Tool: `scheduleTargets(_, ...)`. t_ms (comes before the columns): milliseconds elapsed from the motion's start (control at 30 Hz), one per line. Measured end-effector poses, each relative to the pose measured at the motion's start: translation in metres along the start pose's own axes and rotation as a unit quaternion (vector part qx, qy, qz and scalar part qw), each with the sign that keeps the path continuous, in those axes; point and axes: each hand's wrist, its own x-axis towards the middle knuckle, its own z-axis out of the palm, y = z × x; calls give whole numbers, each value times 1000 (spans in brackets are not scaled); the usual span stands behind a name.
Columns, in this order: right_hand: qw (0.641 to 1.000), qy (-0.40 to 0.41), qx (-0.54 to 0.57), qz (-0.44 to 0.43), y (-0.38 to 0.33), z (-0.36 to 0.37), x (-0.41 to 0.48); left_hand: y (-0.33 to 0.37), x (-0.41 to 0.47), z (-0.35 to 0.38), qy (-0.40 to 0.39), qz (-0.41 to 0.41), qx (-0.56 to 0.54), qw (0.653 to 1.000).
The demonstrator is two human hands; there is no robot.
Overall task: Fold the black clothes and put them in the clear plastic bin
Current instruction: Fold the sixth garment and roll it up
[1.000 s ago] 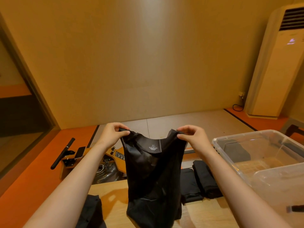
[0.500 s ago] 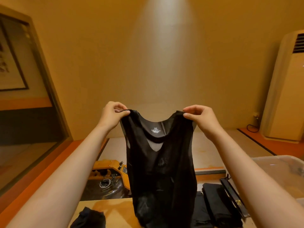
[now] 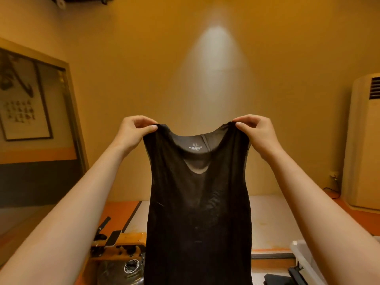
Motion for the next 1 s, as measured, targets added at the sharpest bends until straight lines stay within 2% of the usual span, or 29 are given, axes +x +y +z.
scheduleTargets(233, 997, 48, -17, -50, -14, -7, 17, 16, 6, -24, 21, 8, -78, 997)
scheduleTargets(367, 997, 33, -10, -70, -18, -9, 15, 19, 2, -35, -24, -2, -96, 995)
scheduleTargets(467, 997, 15, 5, -71, -21, -8, 13, 18, -1, -38, -28, -7, -120, 992)
scheduleTargets(733, 997, 1, -44, -68, -31, -1, 3, 11, -13, -45, -69, -46, -153, 985)
scheduleTargets(833, 998, 2, -27, -64, -40, -4, -5, 9, -19, -52, -75, -44, -171, 981)
scheduleTargets(1000, 998, -41, 10, -46, -65, -9, -27, 12, -34, -66, -92, -44, -241, 965)
